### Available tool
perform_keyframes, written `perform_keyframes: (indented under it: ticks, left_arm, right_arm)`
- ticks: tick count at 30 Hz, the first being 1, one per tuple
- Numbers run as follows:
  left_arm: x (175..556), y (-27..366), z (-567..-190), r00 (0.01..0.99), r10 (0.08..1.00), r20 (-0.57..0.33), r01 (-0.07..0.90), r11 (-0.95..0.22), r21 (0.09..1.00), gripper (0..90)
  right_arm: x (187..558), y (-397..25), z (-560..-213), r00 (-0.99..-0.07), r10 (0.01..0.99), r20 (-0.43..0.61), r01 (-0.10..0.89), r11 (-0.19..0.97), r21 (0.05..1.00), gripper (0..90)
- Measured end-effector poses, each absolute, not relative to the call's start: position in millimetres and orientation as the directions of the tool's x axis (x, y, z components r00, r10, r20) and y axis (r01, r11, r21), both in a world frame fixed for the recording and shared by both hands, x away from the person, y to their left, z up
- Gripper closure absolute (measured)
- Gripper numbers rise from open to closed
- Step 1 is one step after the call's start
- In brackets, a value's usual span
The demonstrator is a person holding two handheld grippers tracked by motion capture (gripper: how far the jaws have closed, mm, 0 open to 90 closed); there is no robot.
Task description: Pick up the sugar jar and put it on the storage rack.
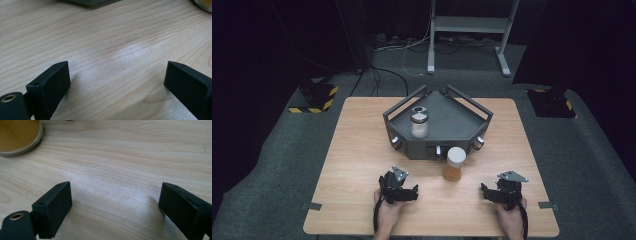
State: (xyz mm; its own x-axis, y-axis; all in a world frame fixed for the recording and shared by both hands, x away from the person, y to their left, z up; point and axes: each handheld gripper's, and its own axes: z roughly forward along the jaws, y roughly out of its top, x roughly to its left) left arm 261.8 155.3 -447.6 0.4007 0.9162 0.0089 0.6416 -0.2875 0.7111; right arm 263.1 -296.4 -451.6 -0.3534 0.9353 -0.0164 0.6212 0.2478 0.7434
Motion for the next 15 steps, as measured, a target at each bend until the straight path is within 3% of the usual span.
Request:
perform_keyframes:
  ticks: [15]
  left_arm:
    - [261.8,156.3,-452.2,0.401,0.916,0.007,0.629,-0.281,0.725,4.2]
  right_arm:
    - [264.0,-295.4,-451.5,-0.35,0.937,-0.015,0.624,0.245,0.742,10.6]
